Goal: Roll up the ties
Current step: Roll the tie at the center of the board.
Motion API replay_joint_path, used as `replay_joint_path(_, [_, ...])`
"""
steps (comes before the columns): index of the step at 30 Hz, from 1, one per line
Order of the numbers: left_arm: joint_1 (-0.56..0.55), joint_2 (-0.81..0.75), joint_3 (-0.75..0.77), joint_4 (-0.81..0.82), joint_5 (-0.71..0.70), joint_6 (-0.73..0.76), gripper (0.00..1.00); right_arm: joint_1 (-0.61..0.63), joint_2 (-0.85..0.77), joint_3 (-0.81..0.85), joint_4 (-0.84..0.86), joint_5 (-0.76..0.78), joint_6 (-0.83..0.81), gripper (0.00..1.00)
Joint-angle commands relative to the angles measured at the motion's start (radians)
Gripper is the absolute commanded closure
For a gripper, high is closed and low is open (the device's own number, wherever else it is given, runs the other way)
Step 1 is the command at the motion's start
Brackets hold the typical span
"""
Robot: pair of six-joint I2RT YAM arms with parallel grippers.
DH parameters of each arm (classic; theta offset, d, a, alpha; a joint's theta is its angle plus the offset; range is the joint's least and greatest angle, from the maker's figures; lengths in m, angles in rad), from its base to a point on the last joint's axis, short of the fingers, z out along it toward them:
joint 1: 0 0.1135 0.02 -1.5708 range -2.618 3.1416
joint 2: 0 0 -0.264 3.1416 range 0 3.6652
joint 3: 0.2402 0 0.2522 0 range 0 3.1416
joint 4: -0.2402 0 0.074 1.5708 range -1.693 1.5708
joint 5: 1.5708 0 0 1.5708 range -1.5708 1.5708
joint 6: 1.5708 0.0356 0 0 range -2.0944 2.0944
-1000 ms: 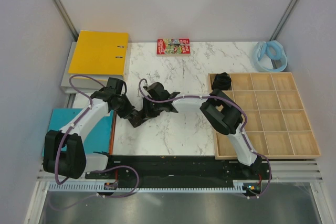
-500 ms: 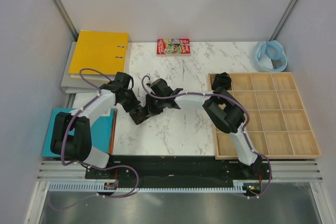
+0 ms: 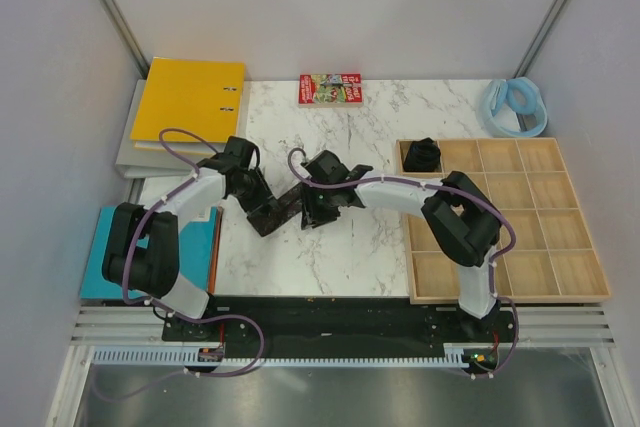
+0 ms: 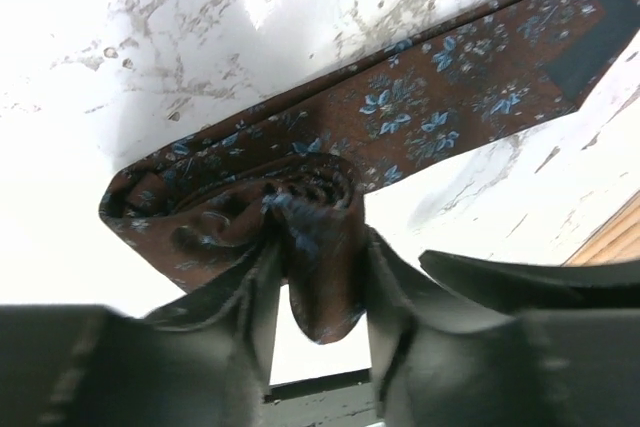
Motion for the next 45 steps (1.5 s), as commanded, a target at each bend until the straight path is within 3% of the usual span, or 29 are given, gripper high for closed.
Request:
replay_joint_path(1, [-0.001, 0.001, 0.05, 0.023, -0.034, 0.008, 0.44, -0.005, -0.097, -0.043, -0.037, 0.068, -0.024, 0.59])
replay_joint_path(5, [-0.001, -0.023, 0.082, 0.011, -0.034, 0.012, 0.26, -0.008, -0.125, -0.045, -0.046, 0.075, -0.024, 0.59])
replay_joint_path(10, [-0.001, -0.065, 0.157, -0.043, -0.042, 0.027, 0.18, -0.008, -0.155, -0.017, -0.061, 0.088, -0.027, 0.59])
replay_joint_path(19, [0.029, -0.172, 0.209, -0.14, -0.036, 0.047, 0.18, -0.008, -0.149, 0.087, -0.06, 0.03, -0.021, 0.62])
replay_joint_path(31, [0.183, -0.416, -0.005, -0.141, 0.003, 0.118, 0.23, -0.008, 0.01, 0.328, -0.063, -0.109, 0.02, 0.72])
replay_joint_path(36, [0.209, -0.465, -0.097, -0.112, 0.012, 0.12, 0.25, -0.008, 0.104, 0.401, -0.061, -0.145, 0.026, 0.85])
replay_joint_path(45, [0.218, -0.468, -0.162, -0.059, 0.035, 0.107, 0.27, -0.01, 0.242, 0.521, -0.064, -0.177, 0.029, 0.88])
